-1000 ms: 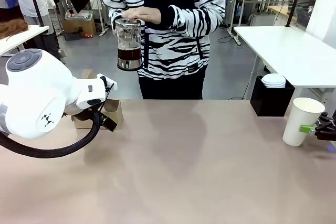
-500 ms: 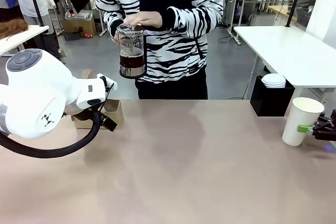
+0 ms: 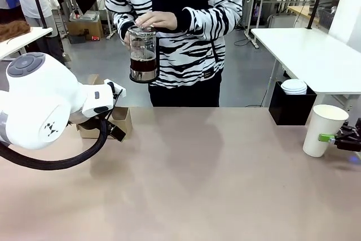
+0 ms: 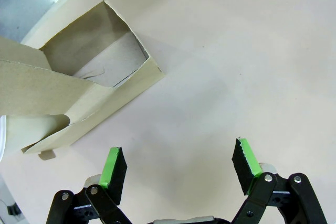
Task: Pour a drink into a cup and package it in a carrier.
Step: Pick up the 600 ml Paper Cup and place it in the middle top area of the table.
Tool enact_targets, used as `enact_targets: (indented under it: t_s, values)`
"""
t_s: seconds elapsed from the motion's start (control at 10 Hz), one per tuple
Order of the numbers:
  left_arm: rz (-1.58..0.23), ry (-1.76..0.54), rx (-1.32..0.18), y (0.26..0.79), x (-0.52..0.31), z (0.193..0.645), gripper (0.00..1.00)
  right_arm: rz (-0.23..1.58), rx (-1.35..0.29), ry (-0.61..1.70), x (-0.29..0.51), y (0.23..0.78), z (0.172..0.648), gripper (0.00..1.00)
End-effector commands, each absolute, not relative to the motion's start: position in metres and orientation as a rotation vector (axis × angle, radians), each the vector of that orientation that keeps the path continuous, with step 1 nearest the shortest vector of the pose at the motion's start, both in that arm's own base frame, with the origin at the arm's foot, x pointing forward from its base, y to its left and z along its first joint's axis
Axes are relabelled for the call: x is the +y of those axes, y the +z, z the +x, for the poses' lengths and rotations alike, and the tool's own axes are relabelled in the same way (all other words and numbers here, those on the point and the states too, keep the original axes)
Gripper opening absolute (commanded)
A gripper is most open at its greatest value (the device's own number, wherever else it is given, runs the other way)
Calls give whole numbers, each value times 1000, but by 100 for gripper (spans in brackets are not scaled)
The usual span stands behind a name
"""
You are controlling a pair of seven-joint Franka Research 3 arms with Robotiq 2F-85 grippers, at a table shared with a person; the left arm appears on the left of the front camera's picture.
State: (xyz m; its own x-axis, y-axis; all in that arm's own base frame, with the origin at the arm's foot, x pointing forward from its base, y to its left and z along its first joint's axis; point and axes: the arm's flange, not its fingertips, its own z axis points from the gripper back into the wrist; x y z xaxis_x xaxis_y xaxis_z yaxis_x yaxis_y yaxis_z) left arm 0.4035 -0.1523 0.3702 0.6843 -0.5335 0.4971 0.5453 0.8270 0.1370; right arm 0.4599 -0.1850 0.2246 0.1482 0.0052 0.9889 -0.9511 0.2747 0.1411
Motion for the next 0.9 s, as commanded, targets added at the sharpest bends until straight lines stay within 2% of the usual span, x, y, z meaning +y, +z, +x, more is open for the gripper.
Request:
enact_targets:
  t_s: [0.0,0.3,0.5,0.8]
  values:
    - [-25,-604,-550,371,-152,403,100,991,-1264,917,-157,239,454,81]
    - [-25,-604,-550,371,-152,403,100,835,-1335,880,-69,268,456,81]
    - [-25,-604,-550,371,-152,403,100,814,-1349,816,-16,268,481,81]
    - [-25,-604,-550,371,-152,403,100,755,-1482,801,49,267,513,81]
